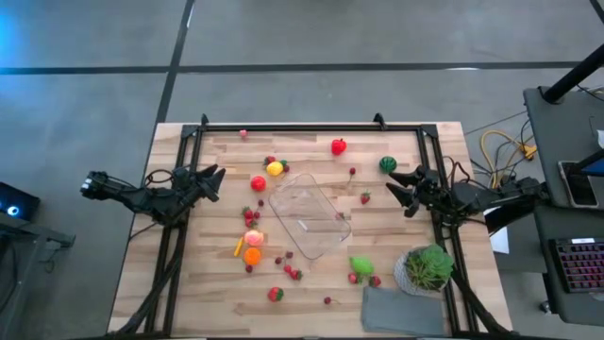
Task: Pick and placing Produce into tupperware
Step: Put the green watermelon into the transparent bin
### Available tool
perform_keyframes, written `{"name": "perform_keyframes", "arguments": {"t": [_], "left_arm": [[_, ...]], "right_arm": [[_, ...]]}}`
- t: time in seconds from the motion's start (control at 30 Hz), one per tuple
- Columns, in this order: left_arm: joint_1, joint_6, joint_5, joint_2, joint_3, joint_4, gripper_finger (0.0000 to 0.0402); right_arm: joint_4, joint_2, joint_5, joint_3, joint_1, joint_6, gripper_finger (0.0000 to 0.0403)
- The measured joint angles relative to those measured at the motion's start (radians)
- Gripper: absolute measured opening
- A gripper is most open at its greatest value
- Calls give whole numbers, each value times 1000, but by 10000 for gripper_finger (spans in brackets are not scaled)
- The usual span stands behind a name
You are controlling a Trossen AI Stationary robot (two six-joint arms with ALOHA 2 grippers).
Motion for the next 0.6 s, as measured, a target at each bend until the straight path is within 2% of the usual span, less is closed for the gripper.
{"name": "perform_keyframes", "arguments": {"t": [0.17,0.33,0.47,0.6], "left_arm": [[0,0,0,0,0,0,241],[0,0,0,0,0,0,241],[0,0,-1,0,0,0,241],[0,0,-1,0,0,1,241]], "right_arm": [[10,0,-2,0,0,106,231],[119,0,-1,0,-2,287,231],[169,0,23,0,-2,301,231],[282,3,18,0,-2,176,231]]}}
